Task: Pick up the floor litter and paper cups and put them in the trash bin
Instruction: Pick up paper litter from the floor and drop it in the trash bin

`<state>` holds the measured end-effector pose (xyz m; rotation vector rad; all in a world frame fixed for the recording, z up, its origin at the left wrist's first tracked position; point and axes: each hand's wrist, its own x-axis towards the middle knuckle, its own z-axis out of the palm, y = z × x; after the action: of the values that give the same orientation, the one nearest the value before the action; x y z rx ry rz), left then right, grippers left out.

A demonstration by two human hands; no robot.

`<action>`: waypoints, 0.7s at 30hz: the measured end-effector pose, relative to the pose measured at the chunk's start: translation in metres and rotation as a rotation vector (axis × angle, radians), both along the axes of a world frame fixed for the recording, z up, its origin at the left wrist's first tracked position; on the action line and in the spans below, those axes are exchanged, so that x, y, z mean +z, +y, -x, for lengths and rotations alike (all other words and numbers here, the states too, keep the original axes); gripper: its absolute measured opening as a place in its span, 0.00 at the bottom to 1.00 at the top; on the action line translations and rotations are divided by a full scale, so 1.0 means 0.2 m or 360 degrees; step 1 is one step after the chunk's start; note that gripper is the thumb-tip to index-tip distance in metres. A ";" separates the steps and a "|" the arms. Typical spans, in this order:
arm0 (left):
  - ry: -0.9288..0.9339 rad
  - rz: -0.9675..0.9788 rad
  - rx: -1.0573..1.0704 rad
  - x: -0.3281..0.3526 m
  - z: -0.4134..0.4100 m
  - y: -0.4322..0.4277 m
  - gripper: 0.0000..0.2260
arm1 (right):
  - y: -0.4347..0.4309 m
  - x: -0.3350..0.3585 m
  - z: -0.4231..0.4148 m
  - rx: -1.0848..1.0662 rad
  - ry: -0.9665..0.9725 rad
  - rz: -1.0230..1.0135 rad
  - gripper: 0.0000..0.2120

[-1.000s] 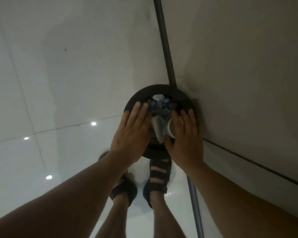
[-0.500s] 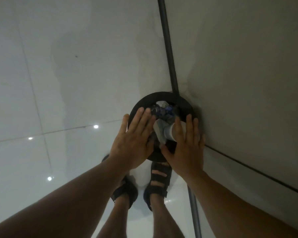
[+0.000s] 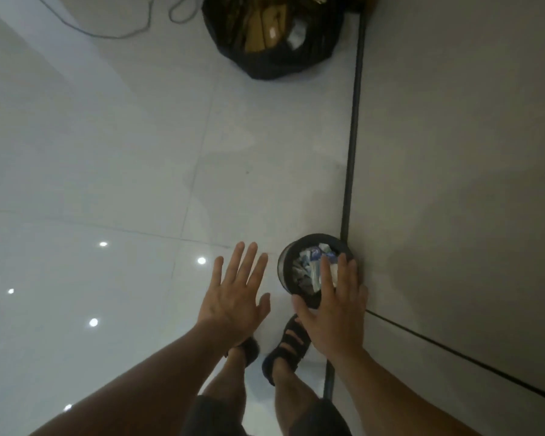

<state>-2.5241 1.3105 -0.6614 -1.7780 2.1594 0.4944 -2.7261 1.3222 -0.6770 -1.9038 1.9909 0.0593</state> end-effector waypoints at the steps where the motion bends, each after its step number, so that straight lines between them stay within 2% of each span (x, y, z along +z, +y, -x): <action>1: -0.0013 0.0010 0.0077 0.11 -0.03 0.04 0.31 | 0.00 0.11 -0.04 0.0073 0.0004 -0.0003 0.45; 10: 0.0055 -0.0017 0.0789 0.87 -0.40 0.72 0.33 | 0.25 0.92 -0.48 0.0748 0.0016 0.0015 0.40; 16: 0.0051 0.0112 0.1250 1.11 -0.83 1.37 0.31 | 0.57 1.17 -0.96 0.1067 0.0054 0.0073 0.39; 21: 0.0021 0.0294 0.1748 1.28 -1.24 2.04 0.31 | 1.02 1.33 -1.54 0.1467 -0.0090 0.0087 0.39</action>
<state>-2.2768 1.7183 -0.4050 -2.9593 1.0564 0.5164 -2.4185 1.5261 -0.4107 -2.6452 0.9362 0.1913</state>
